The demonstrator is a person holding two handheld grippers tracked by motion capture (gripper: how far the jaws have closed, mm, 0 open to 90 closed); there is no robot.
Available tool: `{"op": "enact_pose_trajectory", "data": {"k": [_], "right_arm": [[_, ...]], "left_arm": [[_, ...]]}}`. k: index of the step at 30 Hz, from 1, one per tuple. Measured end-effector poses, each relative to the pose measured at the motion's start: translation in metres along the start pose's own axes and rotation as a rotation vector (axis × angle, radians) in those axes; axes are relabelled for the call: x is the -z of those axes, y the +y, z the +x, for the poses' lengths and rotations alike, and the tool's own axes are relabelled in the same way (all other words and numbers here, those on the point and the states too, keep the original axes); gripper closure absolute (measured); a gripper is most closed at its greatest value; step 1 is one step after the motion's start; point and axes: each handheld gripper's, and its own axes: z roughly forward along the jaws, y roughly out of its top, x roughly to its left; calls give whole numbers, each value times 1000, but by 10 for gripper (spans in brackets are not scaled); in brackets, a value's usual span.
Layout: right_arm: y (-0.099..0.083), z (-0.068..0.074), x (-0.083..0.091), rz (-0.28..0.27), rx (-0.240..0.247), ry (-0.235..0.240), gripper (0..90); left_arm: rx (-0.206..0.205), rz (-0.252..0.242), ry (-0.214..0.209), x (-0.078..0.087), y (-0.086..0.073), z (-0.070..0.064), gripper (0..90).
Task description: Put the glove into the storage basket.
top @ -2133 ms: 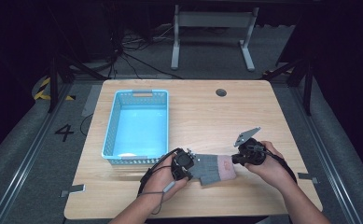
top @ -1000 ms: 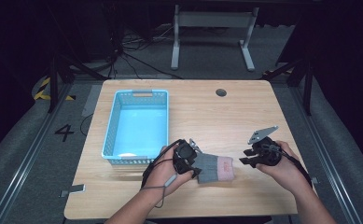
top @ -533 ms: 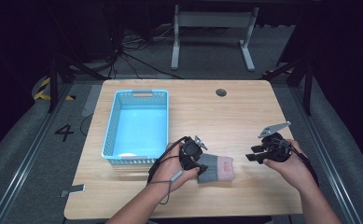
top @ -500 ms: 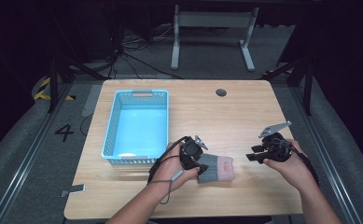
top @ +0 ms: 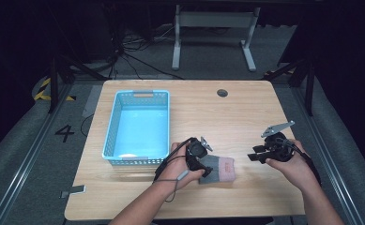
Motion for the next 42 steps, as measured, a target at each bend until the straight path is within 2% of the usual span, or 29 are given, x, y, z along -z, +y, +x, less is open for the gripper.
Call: {"op": "enact_pose_trajectory", "data": {"k": [6, 12, 19, 22, 24, 28, 33, 39, 42], "right_arm": [[0, 0, -2, 5, 2, 9, 564], [0, 0, -3, 9, 3, 17, 564], [1, 1, -3, 6, 4, 18, 561], [1, 1, -3, 6, 5, 20, 558], [1, 2, -3, 6, 5, 22, 556], [1, 2, -4, 5, 4, 23, 552], [1, 3, -4, 2, 7, 23, 547], [1, 2, -3, -9, 6, 23, 546], [1, 2, -3, -14, 6, 36, 542]], "left_arm": [[-5, 36, 13, -10, 0, -2, 310], [-23, 47, 15, -14, 1, -3, 286], [-40, 37, 10, -14, 2, -7, 280], [-45, 54, 5, -18, 1, -8, 270], [-50, 63, 1, -19, 1, -9, 232], [-64, 75, 20, -22, 1, -11, 224], [-69, 85, 37, -23, 2, -14, 216], [-56, 78, 35, -23, 1, -14, 220], [-56, 79, 41, -23, 0, -14, 237]]}}
